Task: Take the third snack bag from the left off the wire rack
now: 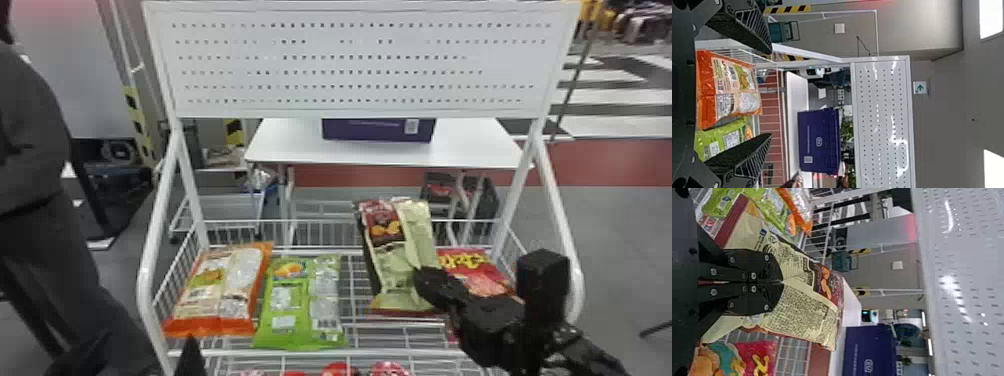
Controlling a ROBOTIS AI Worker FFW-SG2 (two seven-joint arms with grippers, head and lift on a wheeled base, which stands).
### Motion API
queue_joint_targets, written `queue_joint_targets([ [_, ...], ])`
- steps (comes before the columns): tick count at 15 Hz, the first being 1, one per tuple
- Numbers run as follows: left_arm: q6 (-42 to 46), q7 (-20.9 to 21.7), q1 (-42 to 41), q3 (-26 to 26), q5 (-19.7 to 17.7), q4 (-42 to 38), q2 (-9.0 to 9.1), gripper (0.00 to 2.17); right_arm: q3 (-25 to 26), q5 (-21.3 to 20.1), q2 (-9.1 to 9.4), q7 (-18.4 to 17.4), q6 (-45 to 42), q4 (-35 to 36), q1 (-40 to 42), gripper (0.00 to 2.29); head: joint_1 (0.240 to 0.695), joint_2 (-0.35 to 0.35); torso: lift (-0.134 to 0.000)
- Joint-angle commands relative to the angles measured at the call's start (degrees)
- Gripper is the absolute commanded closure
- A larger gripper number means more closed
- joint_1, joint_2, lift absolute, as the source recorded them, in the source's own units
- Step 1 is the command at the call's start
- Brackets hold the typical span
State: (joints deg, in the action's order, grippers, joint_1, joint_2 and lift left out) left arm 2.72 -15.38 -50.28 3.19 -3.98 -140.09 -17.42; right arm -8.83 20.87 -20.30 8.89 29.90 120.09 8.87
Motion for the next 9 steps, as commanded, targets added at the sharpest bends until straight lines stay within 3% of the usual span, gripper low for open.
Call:
queue_joint_targets([
  [1,0.0,0.0,0.2,-0.1,-0.2,0.1,-0.25,0.15,6.5,2.9,-2.37,-1.1,-6.0,9.7,9.8,2.24,0.499,0.0,0.0],
  [6,0.0,0.2,1.8,-0.3,-1.8,1.2,-0.95,0.15,22.2,10.3,-3.52,-1.9,-24.0,14.3,29.8,2.24,0.499,0.0,0.0],
  [9,0.0,0.2,2.3,-1.2,-3.1,1.5,-1.39,0.15,26.1,12.2,-3.52,-1.0,-27.7,12.7,34.6,2.24,0.499,0.0,0.0],
])
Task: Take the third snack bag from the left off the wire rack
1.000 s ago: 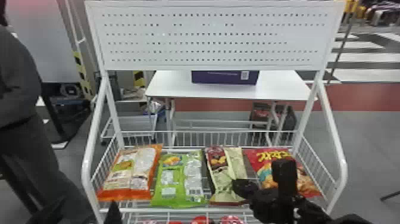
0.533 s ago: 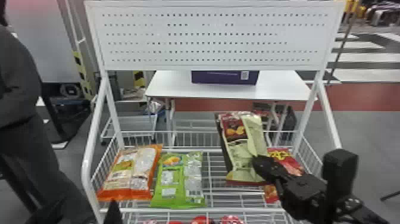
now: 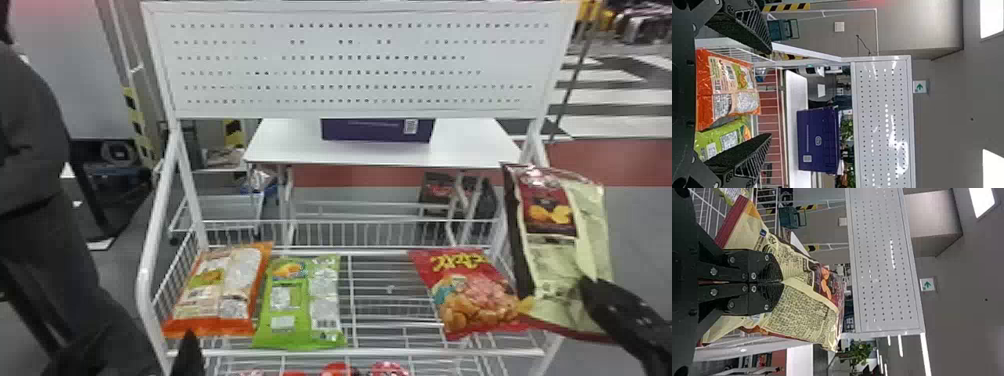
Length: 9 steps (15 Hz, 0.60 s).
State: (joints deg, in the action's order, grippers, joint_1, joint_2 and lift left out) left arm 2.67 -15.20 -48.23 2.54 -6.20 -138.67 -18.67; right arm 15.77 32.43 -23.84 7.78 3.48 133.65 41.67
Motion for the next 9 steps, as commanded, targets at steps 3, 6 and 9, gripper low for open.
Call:
queue_joint_targets([
  [3,-0.2,0.0,0.4,-1.1,-1.3,0.2,-0.41,0.15,2.5,1.6,0.11,0.4,-3.5,-3.4,3.1,2.24,0.499,0.0,0.0],
  [6,-0.2,0.0,0.4,-1.1,-1.4,0.1,-0.32,0.15,2.0,1.5,0.29,0.4,-3.3,-3.2,3.1,2.24,0.499,0.0,0.0],
  [9,-0.2,-0.1,0.4,-1.2,-1.4,0.1,-0.32,0.15,1.5,1.5,0.37,0.4,-3.3,-3.1,3.1,2.24,0.499,0.0,0.0],
])
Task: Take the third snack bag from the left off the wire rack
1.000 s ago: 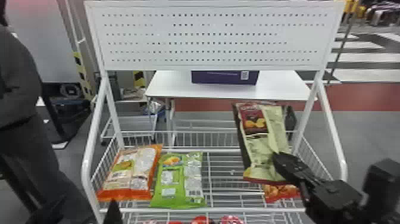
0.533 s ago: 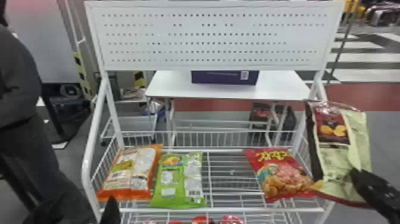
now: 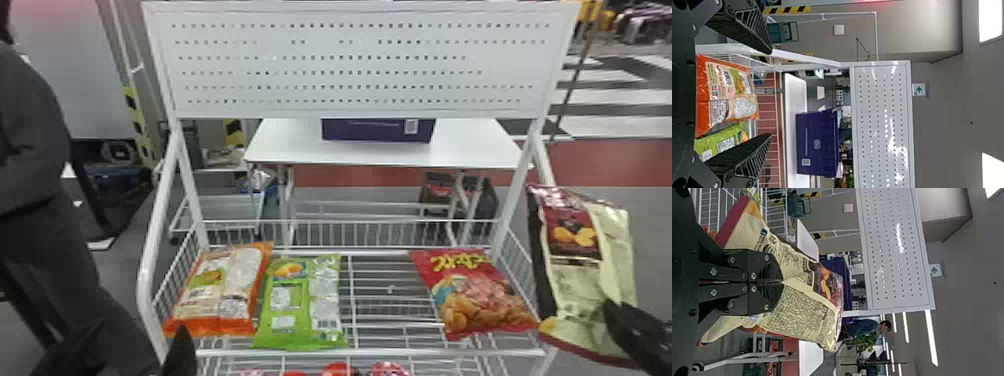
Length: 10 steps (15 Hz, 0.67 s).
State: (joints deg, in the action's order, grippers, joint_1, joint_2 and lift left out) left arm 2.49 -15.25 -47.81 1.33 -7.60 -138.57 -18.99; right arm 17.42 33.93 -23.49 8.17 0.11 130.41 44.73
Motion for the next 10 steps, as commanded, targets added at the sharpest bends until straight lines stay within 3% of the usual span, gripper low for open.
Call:
queue_joint_targets([
  [1,0.0,0.0,0.1,-0.1,0.0,0.0,0.01,0.15,-0.2,0.0,0.02,0.0,0.0,0.1,0.0,2.24,0.499,0.0,0.0],
  [10,0.0,0.0,0.2,-0.4,-0.4,-0.1,0.01,0.15,-0.2,0.0,0.2,0.1,0.0,0.4,0.0,2.24,0.499,0.0,0.0],
])
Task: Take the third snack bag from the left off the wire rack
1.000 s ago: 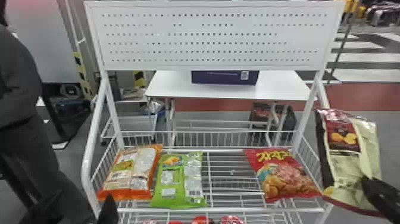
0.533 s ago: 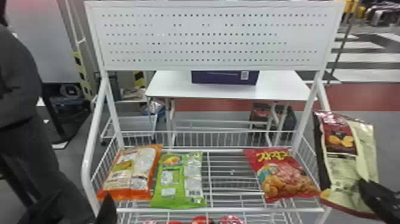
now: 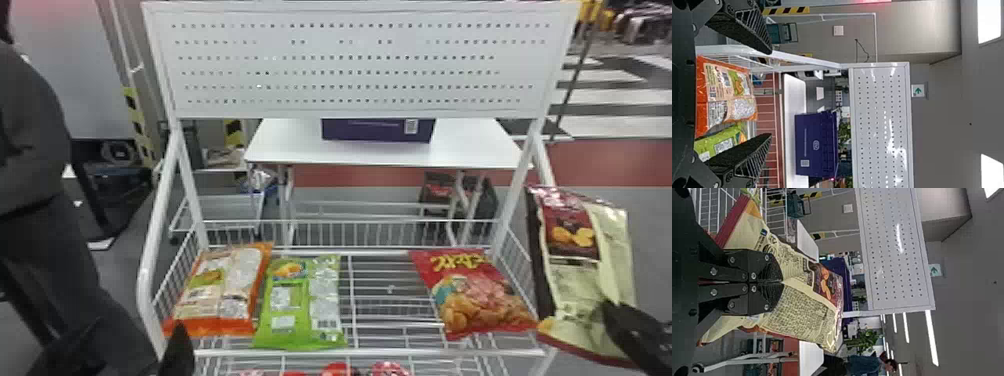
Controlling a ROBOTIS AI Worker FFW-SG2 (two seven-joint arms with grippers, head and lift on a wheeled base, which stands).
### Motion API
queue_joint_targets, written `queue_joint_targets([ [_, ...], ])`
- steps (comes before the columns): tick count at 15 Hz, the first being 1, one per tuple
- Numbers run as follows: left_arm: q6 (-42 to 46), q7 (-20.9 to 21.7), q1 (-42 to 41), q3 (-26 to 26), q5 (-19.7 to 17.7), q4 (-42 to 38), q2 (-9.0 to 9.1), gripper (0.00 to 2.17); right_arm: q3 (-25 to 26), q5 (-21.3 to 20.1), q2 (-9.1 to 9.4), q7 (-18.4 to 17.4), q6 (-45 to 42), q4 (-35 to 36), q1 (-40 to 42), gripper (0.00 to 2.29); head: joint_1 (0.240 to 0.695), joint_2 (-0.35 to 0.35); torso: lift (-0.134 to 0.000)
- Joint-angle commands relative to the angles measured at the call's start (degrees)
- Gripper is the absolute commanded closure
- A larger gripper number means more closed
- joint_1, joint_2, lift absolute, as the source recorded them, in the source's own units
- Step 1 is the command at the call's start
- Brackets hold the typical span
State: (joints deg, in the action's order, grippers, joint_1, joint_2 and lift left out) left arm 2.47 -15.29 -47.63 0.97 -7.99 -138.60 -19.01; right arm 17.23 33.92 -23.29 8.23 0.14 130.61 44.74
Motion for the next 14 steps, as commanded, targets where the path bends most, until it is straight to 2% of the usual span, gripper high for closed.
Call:
queue_joint_targets([
  [1,-0.2,0.0,0.0,0.0,0.0,-0.1,0.03,0.15,0.0,0.0,0.0,0.0,0.0,0.2,0.0,2.24,0.499,0.0,0.0],
  [14,0.0,-0.1,-0.5,-0.4,0.1,-0.5,0.03,0.15,0.0,0.5,0.09,0.8,-0.4,0.3,0.4,2.24,0.499,0.0,0.0],
])
